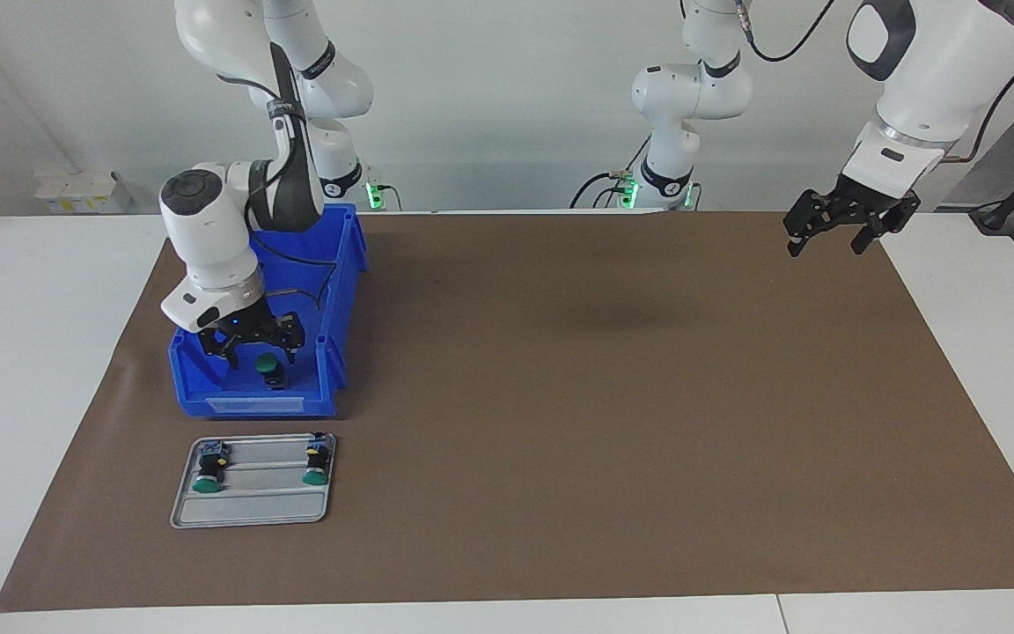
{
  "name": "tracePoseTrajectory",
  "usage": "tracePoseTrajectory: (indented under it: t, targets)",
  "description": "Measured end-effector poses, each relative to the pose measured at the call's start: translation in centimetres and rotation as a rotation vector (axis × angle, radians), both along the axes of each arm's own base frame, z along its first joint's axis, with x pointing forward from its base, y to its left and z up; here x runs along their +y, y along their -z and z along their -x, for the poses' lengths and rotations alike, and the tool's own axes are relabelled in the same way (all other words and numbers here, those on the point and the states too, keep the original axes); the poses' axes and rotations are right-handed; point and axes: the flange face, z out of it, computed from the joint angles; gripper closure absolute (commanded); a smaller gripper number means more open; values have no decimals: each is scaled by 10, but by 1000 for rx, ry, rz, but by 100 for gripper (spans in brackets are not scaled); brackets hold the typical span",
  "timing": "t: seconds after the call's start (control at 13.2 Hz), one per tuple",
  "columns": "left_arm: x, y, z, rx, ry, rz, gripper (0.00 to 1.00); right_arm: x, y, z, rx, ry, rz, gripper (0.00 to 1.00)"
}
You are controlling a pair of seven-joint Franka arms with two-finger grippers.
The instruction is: Place and press button with both arms
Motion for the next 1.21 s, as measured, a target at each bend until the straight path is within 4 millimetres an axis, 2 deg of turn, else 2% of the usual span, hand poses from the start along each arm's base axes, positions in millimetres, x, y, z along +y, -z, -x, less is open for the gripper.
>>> tracePoseTrajectory:
  t: [0.46,0.76,0.99,1.21]
  targets:
    - [0,0,0,0,0,0,0,1,-130,-1,15,137,-64,0]
    - [0,0,0,0,0,0,0,-1,-202,5,40,184,-67,0]
    - [0,0,0,0,0,0,0,-3,-225,10,81,206,-76,0]
    - [0,0,0,0,0,0,0,-2,-217,8,129,209,-88,0]
